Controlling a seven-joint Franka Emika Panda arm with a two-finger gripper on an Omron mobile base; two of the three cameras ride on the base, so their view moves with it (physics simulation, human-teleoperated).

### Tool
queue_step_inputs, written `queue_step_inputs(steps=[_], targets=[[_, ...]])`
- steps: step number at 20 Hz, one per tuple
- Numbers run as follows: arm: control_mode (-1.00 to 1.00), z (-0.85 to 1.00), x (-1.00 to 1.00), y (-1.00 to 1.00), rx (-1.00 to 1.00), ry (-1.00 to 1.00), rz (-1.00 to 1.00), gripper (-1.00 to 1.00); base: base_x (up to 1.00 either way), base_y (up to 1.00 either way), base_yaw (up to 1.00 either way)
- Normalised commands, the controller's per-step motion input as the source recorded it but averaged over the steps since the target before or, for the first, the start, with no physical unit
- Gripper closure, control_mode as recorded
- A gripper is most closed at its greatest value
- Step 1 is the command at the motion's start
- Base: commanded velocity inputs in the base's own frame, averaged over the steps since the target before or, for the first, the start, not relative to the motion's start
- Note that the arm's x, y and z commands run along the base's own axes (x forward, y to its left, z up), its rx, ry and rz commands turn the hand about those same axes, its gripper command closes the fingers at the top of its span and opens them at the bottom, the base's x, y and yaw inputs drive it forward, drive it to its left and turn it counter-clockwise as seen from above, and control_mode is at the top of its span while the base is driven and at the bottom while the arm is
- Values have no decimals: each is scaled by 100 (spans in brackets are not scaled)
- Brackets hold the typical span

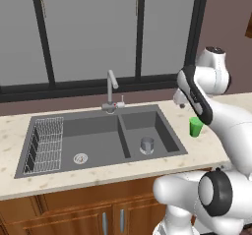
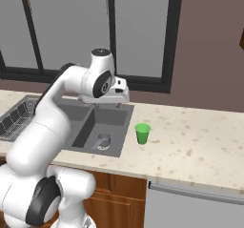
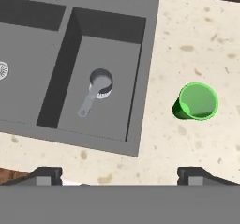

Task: Move any existing items from the left basin to the right basin for drying. Then move the cup from the counter to the left basin of the sink for washing.

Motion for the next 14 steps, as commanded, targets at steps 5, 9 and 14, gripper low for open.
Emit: queue_step_inputs(steps=[5, 9, 14], targets=[[-100, -48, 24, -40, -24, 15, 0, -100, 0, 0, 0], [-100, -45, 14, -25, -20, 23, -3, -100, 0, 0, 0], [-100, -41, 14, -11, -13, 24, -8, -100, 0, 0, 0]])
